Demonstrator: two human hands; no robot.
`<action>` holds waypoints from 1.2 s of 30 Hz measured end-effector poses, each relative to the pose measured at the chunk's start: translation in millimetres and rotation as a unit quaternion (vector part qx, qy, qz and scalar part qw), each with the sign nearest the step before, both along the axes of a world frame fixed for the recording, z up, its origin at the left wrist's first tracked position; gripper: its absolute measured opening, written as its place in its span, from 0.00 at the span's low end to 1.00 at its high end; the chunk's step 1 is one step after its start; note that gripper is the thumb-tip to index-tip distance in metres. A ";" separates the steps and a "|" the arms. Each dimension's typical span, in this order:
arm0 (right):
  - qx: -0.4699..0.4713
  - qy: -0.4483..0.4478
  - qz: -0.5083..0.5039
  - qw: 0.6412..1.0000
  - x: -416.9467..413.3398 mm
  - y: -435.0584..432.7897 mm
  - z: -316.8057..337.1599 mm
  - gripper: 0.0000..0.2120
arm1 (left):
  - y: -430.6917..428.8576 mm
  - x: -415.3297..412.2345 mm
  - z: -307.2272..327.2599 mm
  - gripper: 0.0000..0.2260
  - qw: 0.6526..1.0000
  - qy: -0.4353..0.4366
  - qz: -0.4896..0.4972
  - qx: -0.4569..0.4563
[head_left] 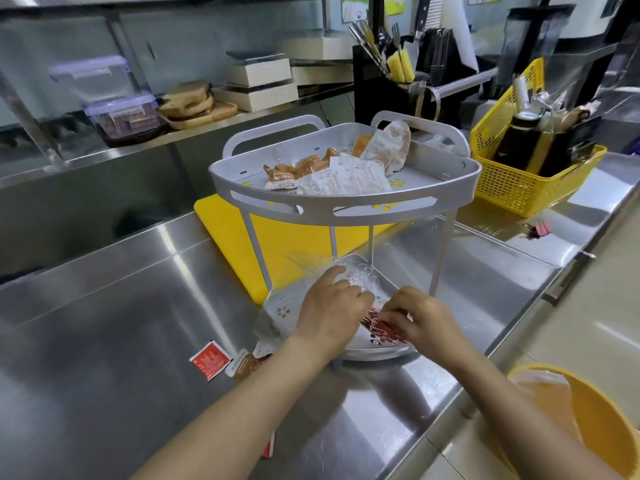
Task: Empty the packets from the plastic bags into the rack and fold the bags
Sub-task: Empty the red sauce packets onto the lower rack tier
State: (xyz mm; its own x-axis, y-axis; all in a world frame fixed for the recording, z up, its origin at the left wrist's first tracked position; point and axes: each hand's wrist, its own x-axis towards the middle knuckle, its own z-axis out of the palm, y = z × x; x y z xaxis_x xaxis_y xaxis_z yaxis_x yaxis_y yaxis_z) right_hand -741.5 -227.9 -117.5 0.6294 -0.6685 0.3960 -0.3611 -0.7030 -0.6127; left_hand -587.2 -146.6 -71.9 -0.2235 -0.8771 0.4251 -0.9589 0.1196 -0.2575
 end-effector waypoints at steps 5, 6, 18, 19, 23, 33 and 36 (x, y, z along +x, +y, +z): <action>0.034 0.045 -0.092 0.994 -15.4 6.1 -17.8 0.14 | -7.2 2.2 11.7 0.06 0.984 0.106 0.132 0.049; 0.030 0.066 -0.097 0.993 -17.0 5.3 -18.8 0.11 | -8.4 5.0 11.6 0.02 0.980 0.139 0.135 0.044; -0.204 0.004 -0.149 0.967 -2.6 -25.7 45.4 0.17 | -16.2 32.4 31.9 0.08 0.957 0.261 0.128 0.023; -0.212 0.011 -0.139 0.967 -1.5 -27.4 44.3 0.19 | -15.2 33.0 29.1 0.09 0.962 0.239 0.133 0.025; -0.255 -0.048 -0.160 0.952 -1.0 -25.0 45.2 0.15 | -12.7 33.4 22.8 0.10 0.965 0.240 0.108 -0.011; 0.115 -0.134 -0.103 0.979 -7.1 13.5 34.0 0.08 | 10.4 26.7 2.5 0.09 0.939 0.312 0.142 -0.039; 0.245 -0.014 -0.052 0.968 -22.0 20.1 14.2 0.15 | 24.4 28.4 -9.8 0.06 0.936 0.310 0.163 -0.015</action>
